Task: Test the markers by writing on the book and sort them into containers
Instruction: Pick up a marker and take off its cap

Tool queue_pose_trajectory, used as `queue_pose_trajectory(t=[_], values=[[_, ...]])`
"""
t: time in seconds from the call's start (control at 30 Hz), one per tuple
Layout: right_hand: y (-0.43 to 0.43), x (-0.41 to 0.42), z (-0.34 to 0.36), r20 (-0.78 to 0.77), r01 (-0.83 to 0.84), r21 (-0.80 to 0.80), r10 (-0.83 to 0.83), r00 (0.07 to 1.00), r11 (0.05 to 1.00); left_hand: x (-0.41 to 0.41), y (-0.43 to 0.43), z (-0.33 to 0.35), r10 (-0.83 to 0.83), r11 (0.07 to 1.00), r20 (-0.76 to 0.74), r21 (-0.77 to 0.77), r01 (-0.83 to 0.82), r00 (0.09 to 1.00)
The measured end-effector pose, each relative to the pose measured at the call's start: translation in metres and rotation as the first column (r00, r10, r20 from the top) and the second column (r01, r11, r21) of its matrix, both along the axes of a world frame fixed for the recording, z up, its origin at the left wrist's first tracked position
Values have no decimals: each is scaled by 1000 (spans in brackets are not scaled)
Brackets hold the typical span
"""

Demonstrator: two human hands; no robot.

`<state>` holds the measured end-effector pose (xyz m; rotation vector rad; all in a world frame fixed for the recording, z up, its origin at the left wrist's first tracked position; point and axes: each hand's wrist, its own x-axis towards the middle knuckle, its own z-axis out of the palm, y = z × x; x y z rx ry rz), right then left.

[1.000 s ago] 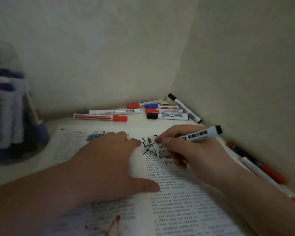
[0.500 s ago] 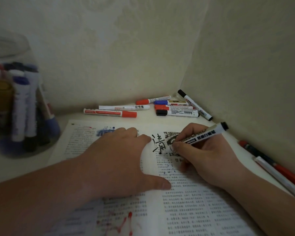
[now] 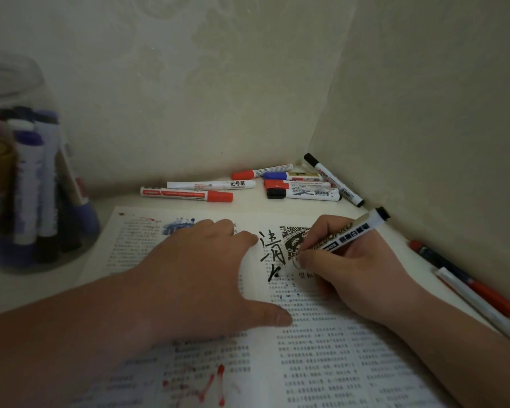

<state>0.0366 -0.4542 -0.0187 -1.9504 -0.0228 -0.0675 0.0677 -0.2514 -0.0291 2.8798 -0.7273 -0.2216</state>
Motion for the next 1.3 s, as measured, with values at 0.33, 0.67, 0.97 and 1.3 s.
queue_pose_trajectory(t=[0.33,0.67,0.97,1.3], values=[[-2,3,-3,-16,-12,36,12,1000,999,0,0,1,11,1000,-12,-2,-11,1000],[-5,6,-3,-22,-88,-10,88,996,996,-3,-1,1,-18,998,61,-56,21,998],[-15,6,-4,225,-39,235,-15,974,971,0,-4,-8,-152,785,64,-599,160,986],[-18,5,-2,261,-255,404,156,953,878,0,-4,-7,-170,740,65,-651,171,983]])
